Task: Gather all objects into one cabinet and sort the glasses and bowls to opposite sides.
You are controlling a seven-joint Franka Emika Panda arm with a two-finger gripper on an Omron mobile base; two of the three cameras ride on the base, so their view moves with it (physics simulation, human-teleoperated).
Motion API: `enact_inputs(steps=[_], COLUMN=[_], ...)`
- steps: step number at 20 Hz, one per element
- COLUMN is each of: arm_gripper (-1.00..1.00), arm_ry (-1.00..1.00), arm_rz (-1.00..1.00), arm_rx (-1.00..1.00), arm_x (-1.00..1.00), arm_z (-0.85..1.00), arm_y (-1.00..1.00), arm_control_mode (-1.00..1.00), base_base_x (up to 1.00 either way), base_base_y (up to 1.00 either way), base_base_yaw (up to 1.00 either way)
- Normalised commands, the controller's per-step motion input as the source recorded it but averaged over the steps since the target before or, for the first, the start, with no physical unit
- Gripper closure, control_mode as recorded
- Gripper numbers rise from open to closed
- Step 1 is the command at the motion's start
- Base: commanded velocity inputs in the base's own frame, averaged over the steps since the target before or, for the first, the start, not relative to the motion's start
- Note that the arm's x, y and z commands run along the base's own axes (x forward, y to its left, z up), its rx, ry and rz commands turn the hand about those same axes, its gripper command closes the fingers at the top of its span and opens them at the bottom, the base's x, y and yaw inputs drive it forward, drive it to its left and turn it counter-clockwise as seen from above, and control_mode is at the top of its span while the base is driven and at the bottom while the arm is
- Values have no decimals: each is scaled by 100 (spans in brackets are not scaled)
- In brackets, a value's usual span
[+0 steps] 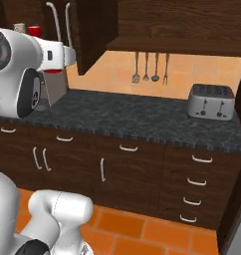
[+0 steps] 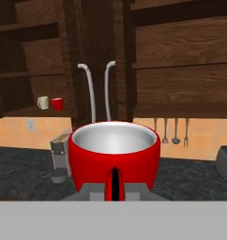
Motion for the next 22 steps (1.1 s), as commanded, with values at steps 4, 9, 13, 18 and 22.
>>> enact_inputs(steps=[4, 9, 13, 18, 22], arm_gripper=[100, 100, 100, 100, 100], arm_ry=[0, 0, 0, 0, 0], arm_rz=[0, 0, 0, 0, 0], arm_rx=[0, 0, 0, 0, 0], arm_x=[0, 0, 0, 0, 0], arm_z=[0, 0, 0, 0, 0], arm_y=[0, 0, 0, 0, 0], arm_control_mode=[100, 100, 100, 100, 100], base_base_x=[-36, -11, 4, 56, 84], base_base_y=[79, 92, 80, 37, 40], base_base_yaw=[-7, -6, -8, -15, -18])
